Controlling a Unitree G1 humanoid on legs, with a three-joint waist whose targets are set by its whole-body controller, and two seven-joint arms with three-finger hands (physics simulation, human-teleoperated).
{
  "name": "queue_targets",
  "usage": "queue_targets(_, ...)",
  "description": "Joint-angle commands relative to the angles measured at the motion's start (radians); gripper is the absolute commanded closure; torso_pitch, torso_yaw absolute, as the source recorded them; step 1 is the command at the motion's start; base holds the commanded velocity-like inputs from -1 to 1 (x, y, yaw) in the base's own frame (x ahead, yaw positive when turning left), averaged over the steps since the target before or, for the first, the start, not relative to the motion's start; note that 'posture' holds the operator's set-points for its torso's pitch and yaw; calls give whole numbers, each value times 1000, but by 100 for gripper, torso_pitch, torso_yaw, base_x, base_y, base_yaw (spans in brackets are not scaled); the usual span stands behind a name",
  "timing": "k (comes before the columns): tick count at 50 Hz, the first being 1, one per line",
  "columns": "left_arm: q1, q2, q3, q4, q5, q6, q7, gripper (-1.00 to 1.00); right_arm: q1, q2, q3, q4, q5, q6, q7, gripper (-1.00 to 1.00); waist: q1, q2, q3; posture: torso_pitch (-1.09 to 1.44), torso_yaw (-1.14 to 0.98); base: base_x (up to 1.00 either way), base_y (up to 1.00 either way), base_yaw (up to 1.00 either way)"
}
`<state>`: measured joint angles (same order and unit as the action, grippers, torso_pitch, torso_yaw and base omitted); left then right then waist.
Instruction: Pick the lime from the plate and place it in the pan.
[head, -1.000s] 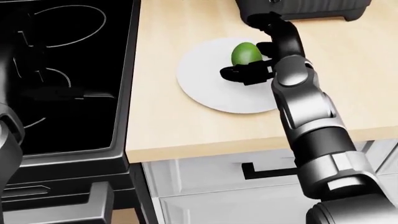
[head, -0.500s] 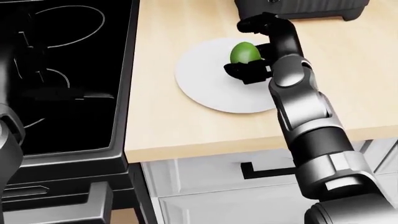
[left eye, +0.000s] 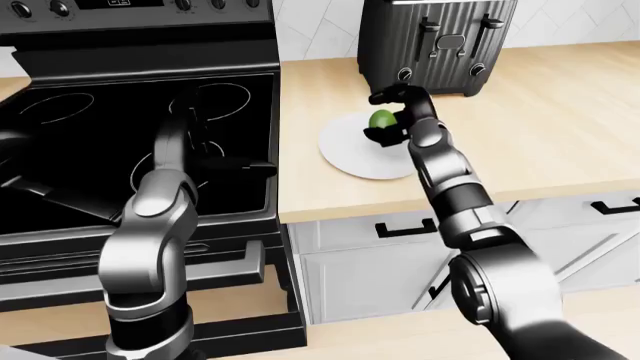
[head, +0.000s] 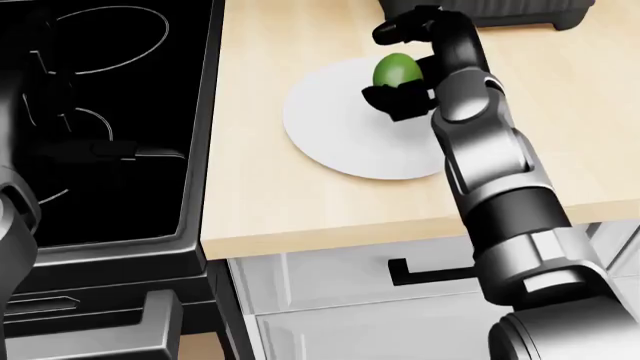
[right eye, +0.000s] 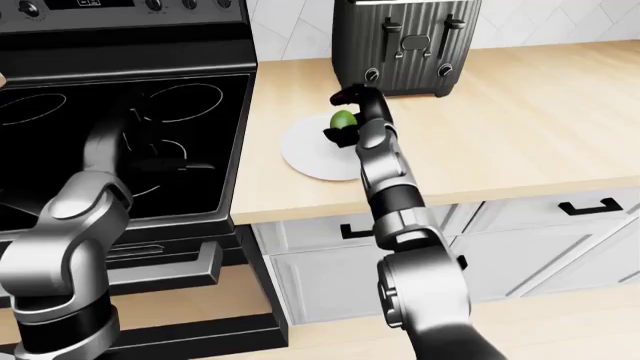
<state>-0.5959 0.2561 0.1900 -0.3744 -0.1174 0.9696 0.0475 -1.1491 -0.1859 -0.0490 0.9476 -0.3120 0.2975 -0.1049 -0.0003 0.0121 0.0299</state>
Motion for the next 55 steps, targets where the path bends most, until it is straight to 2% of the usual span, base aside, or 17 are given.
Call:
queue_targets(1, -31, 10, 8, -35, 2, -25, 3, -100, -51, -12, -3, -47, -9, -22, -6, 11, 0, 1, -31, 0, 0, 0, 0, 0)
queue_targets(6, -29, 10, 9, -27, 2, -36, 3, -100, -69, -12, -3, -32, -13, -21, -4, 39, 0, 1, -31, 0, 0, 0, 0, 0)
queue_targets(7, -28, 10, 10, -24, 1, -40, 2, -100, -76, -11, -3, -29, -14, -18, -3, 52, 0, 1, -31, 0, 0, 0, 0, 0)
queue_targets(9, -32, 12, 12, -32, -1, -29, 4, -100, -91, -13, -2, -23, -17, -14, 0, 66, 0, 2, -31, 0, 0, 0, 0, 0)
queue_targets(10, -33, 12, 12, -34, -2, -26, 5, -100, -99, -14, -3, -23, -18, -9, 2, 67, -1, 2, -32, 0, 0, 0, 0, 0)
queue_targets(13, -32, 13, 13, -33, -4, -28, 5, -100, -122, -17, -3, -33, -21, 16, 13, 100, -1, 3, -31, 0, 0, 0, 0, 0)
queue_targets(22, -36, 13, 9, -33, -5, -25, 8, -100, -170, -25, -10, -72, -7, 91, 45, 100, 0, 3, -27, 0, 0, 0, 0, 0)
queue_targets(33, -79, 39, 15, -19, -2, -3, -3, -100, -199, -27, -23, -246, 55, 262, 106, 100, 0, 2, -23, 0, 0, 0, 0, 0)
queue_targets(40, -178, 98, 32, 43, 0, 31, -23, -100, -198, -38, -27, -401, 102, 404, 171, 100, 1, 2, -17, 0, 0, 0, 0, 0)
queue_targets(43, -238, 124, 44, 90, -3, 47, -23, -100, -188, -43, -11, -483, 96, 466, 197, 100, 1, 3, -15, 0, 0, 0, 0, 0)
queue_targets(49, -307, 172, 48, 134, -4, 71, -22, -100, -202, -50, -35, -561, 113, 541, 196, 100, 0, 5, -11, 0, 0, 0, 0, 0)
queue_targets(53, -349, 205, 55, 153, -5, 85, -24, -100, -219, -68, -24, -642, 112, 622, 216, 100, -1, 6, -9, 0, 0, 0, 0, 0)
queue_targets(55, -365, 218, 59, 145, -8, 105, -25, -100, -229, -65, -40, -656, 124, 643, 204, 100, -1, 7, -7, 0, 0, 0, 0, 0)
